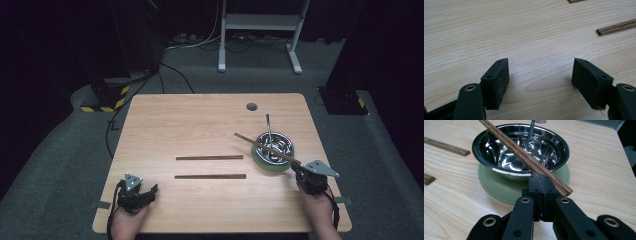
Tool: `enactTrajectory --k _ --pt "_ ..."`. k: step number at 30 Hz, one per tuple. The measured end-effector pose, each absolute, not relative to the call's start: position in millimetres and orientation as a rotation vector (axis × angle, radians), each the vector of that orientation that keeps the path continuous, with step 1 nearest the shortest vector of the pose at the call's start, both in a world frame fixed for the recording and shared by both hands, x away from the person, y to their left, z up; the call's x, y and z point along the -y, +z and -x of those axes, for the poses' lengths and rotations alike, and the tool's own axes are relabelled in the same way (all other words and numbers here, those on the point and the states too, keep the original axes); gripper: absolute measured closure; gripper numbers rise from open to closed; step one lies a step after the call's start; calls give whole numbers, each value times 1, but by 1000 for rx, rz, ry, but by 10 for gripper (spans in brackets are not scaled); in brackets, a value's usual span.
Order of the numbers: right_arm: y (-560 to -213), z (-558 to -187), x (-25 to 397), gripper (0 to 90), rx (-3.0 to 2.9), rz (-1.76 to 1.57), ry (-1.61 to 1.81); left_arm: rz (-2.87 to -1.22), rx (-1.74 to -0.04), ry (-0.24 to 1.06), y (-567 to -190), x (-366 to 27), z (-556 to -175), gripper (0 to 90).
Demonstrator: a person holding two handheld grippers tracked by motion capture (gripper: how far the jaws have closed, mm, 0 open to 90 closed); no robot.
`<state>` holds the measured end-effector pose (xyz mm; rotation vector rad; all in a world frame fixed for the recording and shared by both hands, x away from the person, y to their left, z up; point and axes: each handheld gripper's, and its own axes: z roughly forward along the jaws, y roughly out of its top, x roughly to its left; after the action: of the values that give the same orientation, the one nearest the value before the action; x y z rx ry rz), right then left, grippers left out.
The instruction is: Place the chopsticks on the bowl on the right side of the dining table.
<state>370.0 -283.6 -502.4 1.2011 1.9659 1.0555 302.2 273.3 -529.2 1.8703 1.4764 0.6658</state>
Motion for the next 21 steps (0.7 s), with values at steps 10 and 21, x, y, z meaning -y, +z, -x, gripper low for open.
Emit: enactTrajectory --k 10,21 --pt "-497 -382 284 871 -1940 -1233 1035 -1866 -1478 645 -529 -276 -301 290" --pt "-497 -393 283 865 -1921 -1272 936 -1873 -1467 655 -529 -273 -295 283"
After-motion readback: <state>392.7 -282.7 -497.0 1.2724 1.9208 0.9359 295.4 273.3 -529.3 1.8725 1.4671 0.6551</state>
